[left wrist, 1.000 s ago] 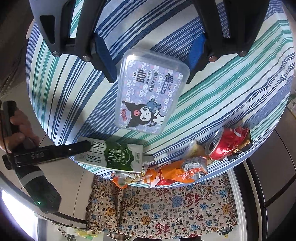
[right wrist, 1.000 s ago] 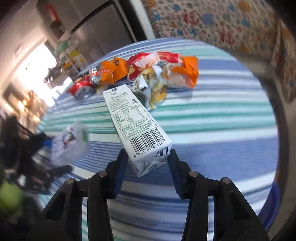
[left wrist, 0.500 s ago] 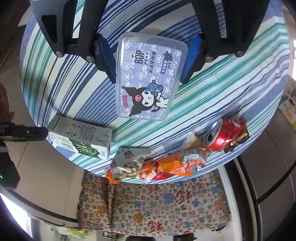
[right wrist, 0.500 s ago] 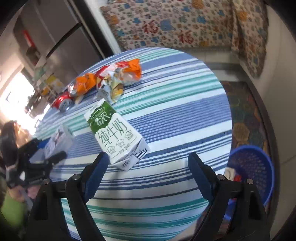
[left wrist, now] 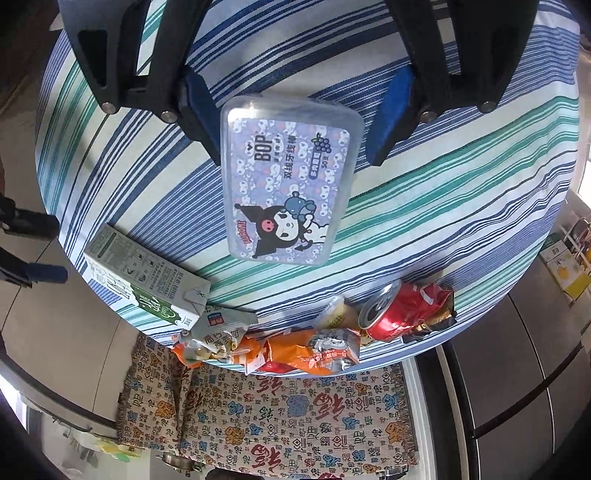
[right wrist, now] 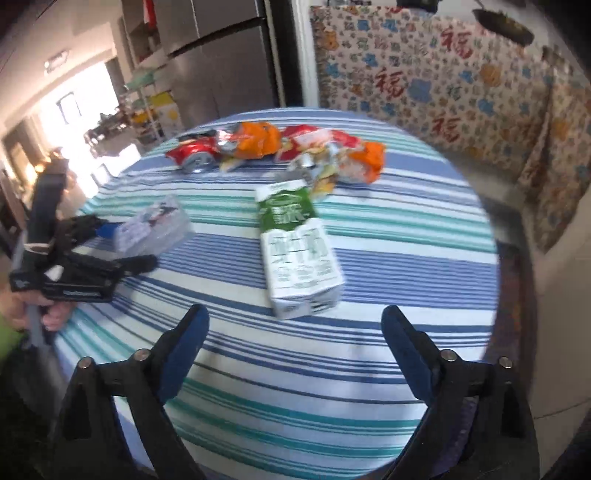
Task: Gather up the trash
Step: 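Grasp the clear plastic box with the left gripper while the right gripper grasps the milk carton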
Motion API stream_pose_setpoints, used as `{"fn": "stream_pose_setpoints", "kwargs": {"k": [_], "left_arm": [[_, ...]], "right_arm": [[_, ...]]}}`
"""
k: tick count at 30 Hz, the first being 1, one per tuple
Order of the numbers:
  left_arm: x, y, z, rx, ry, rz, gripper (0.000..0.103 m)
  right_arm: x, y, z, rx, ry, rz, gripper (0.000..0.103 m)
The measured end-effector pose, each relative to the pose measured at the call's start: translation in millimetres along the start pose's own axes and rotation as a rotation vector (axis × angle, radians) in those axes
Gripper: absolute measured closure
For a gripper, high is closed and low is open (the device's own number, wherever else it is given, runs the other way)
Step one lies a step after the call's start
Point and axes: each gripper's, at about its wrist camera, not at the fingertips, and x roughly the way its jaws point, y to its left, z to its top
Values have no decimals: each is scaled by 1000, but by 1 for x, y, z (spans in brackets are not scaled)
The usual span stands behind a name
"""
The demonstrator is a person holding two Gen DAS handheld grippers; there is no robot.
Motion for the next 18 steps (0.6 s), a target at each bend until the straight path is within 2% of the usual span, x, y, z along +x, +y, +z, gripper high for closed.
{"fn": "stream_pose_setpoints", "kwargs": {"k": [2,5,6,10,13,18], "left_arm": [[1,-2,0,2,2,-4,23],[3,-5,3,-1,5,0,21],[3,-6,3,-4,5,3,21],[0,-4,0,-5,11,-1,21],[-6,0,-2,-3,9,-44,21],[-12,3,9,-17,8,-83,21]], "right_arm": [[14,-10,0,-2,14,-45,4],[39,-6,2,0,21,-21,6],[45,0,2,-17,17,-3,8],[53,32,5,-95,36,158,13],[38,43,5,-105,54,116,12],[21,22,26,73,59,28,11]]}}
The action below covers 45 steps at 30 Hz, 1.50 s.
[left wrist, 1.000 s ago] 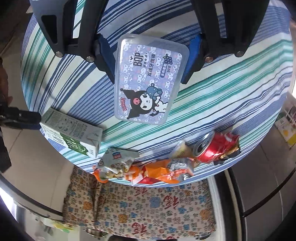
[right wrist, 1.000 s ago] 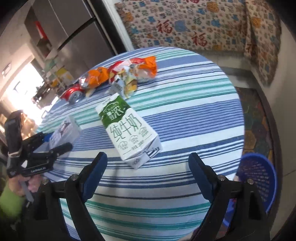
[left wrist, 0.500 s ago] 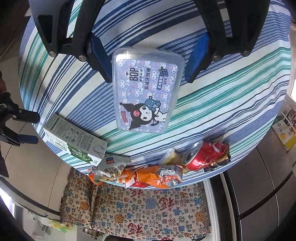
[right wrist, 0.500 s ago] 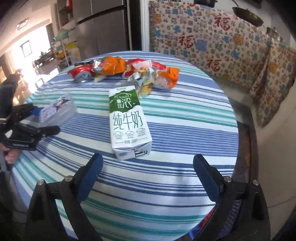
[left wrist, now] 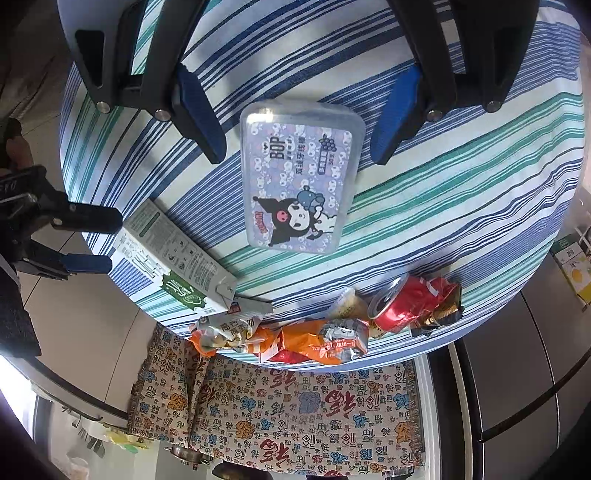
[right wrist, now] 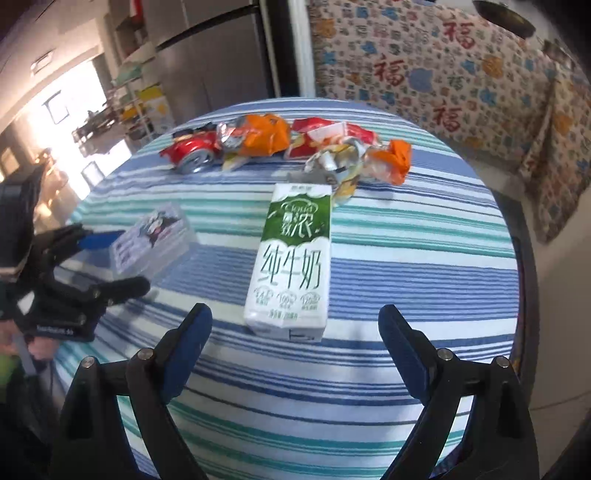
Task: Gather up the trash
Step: 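Grasp the clear plastic box with the left gripper while the right gripper grasps the milk carton, then carry both items to the blue wastebasket and open both grippers to drop them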
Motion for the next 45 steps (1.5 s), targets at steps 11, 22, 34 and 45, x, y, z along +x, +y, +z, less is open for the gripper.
{"fn": "stream_pose_setpoints", "kwargs": {"k": [11,22,34,45], "left_arm": [[17,-13,18,101,65,103,40],[-2,-10,12,-17,-9,44,40],[-4,-68,18,-8,-47,-35,40],[0,-128,38,38,-77,-103,40]], "right_arm": [[57,-4,47,41,201,-55,40],[-12,-14,14,98,41,-32,55],[-60,-66,-29,255,-47,-33,55],[-108,-136,-64,415,-114,-154,55]]}}
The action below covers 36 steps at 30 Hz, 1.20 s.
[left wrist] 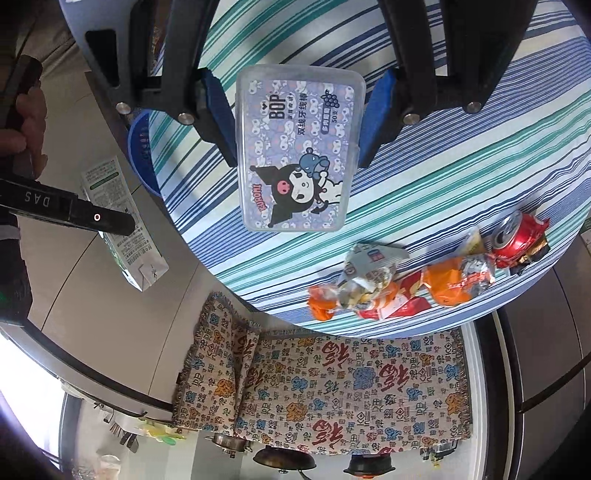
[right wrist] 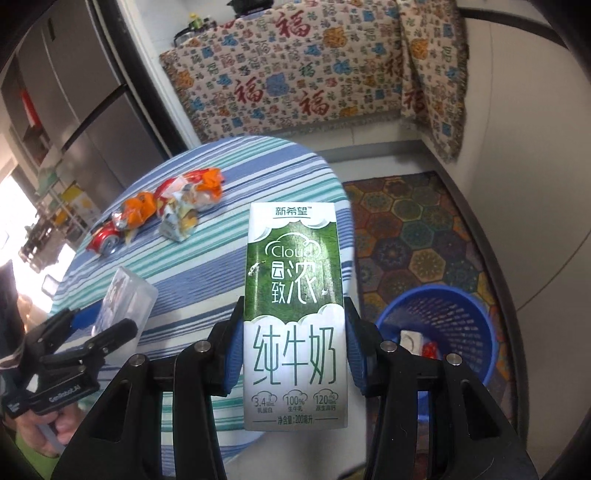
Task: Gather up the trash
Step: 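Carry both items to the blue wastebasket and open both grippers to drop them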
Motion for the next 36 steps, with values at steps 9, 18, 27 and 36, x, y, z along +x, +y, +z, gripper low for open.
{"fn": "stream_pose_setpoints", "kwargs": {"k": [9,18,27,36], "left_arm": [[14,-64,16,70,-5,-73,40],[45,-138,27,140,21,-141,40],[104,-194,24,164,82,-185,40],[170,-229,3,186,152,-197,40]], "right_arm": [[-11,-66,-8,95,14,-131,55],[-23,-124,-4,159,22,-214,55],[-4,-196,-15,263,31,-228,55],[14,-237,-30,327,78,-216,54]]}}
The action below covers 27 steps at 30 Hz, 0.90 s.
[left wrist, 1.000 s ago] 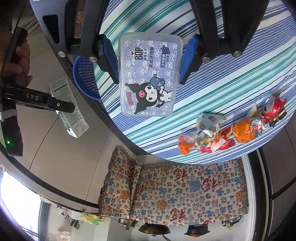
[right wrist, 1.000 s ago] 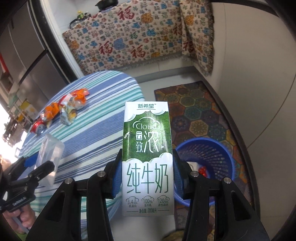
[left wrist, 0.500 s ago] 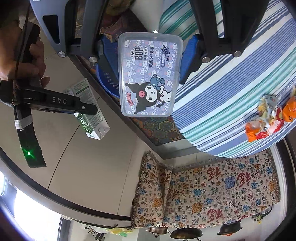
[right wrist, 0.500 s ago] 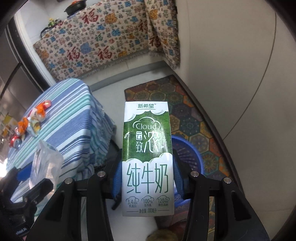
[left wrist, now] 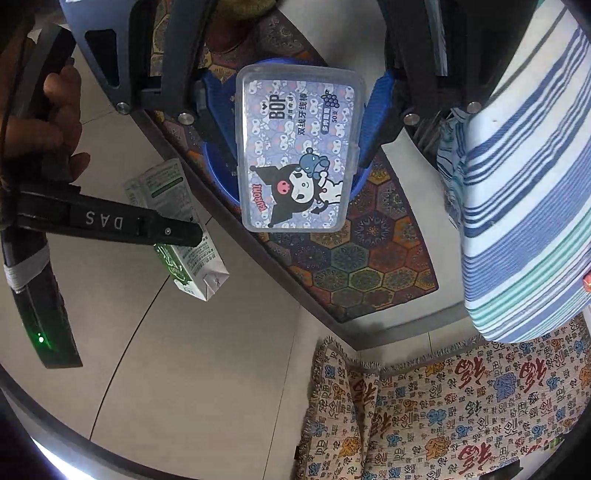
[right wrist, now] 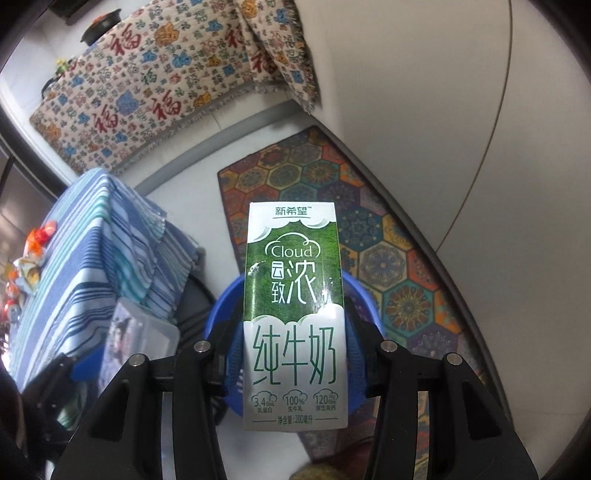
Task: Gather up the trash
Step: 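Carry both items to the blue wastebasket and open both grippers to drop them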
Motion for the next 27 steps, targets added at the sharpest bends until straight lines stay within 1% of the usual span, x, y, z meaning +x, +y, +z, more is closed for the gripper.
{"fn": "stream_pose_setpoints", "kwargs": {"k": [5,14,17,20,22,23,25,27], "left_arm": [[27,-5,-3,-1,26,9,40],[50,-7,-3,2,43,15,40],[56,-9,-4,11,48,29,39],[67,-9,-6,13,66,28,39],[77,-8,-7,16,95,12,39],[83,-8,-8,18,118,8,39],[90,-6,-9,21,137,13,31],[88,-5,-9,14,127,16,30]], "right_arm": [[8,-10,5,2,11,5,54],[17,-12,6,12,17,17,54],[19,-12,7,13,20,19,54],[23,-14,8,29,23,32,52],[25,-16,7,44,30,45,37],[25,-17,7,50,29,43,36],[23,-18,8,56,24,41,33],[17,-21,9,66,1,39,31]]}}
